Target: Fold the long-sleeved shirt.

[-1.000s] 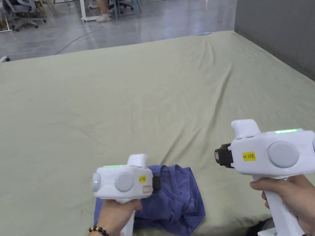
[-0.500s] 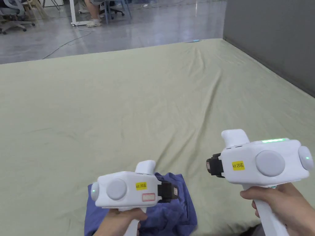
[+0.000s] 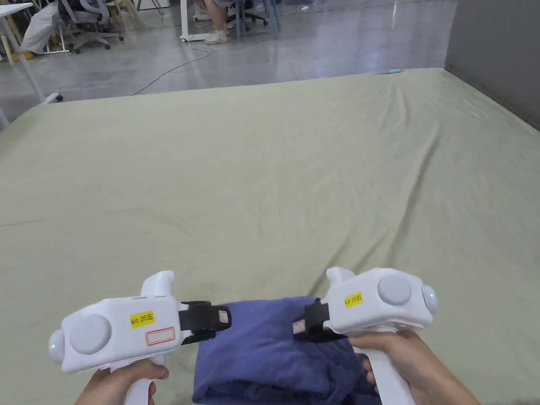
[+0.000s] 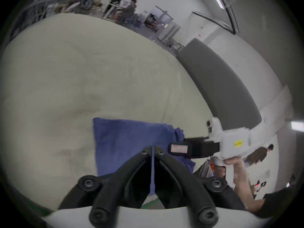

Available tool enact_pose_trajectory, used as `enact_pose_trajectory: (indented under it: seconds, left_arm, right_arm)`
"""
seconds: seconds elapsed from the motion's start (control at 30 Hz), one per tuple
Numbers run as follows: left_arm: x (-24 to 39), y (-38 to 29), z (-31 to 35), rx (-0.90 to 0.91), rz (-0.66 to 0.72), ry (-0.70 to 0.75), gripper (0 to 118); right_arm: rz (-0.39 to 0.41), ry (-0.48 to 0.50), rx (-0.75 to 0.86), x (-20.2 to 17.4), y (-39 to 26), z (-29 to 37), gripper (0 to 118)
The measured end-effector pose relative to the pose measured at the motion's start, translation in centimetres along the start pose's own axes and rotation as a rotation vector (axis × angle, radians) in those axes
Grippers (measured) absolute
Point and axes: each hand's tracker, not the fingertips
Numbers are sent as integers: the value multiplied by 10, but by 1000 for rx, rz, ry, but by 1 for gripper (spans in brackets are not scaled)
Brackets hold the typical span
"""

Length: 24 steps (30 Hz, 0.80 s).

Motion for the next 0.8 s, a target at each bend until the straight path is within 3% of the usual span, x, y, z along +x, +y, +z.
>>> enact_pose_trajectory:
  seconds: [0.03, 0.07, 0.13, 0.17, 0.2, 0.43, 0.53, 0.63, 0.67, 0.7, 0.77, 0.8]
  left_arm:
    - [-10, -1, 1, 13, 30, 4, 9]
    - [-19, -2, 3, 13, 59, 14, 29]
    - [-35, -3, 1, -4, 112, 59, 97]
    - [-43, -4, -1, -17, 135, 73, 111]
    - [-52, -5, -4, -20, 161, 69, 113]
    - [-89, -17, -42, -78, 393, -88, 113]
    - [-82, -20, -55, 8, 374, -135, 112]
    - [-78, -19, -77, -53, 388, -323, 111]
    - [-74, -21, -87, -74, 397, -364, 105]
    - [-65, -25, -94, -84, 377, -306, 94]
    - [-50, -27, -106, -107, 242, -157, 35]
    - [-49, -24, -108, -127, 216, -172, 28]
  right_arm:
    - [-7, -75, -31, 8, -3, -4, 0]
    - [7, -118, -58, 19, -7, -8, 0]
    - [-34, 66, 23, 40, -16, -3, 0]
    - [-71, 49, 10, 46, -18, -2, 0]
    - [-65, 34, 5, 48, -20, -2, 0]
    - [-62, 20, 24, 43, -23, -1, 0]
    - [-96, 46, 30, 49, -26, -1, 0]
    - [-114, 58, 37, 49, -26, -1, 0]
    - [-117, 57, 36, 49, -27, -1, 0]
    - [-119, 54, 35, 48, -26, -1, 0]
    - [-114, 40, 31, 44, -25, -1, 0]
    - [-113, 31, 31, 43, -25, -1, 0]
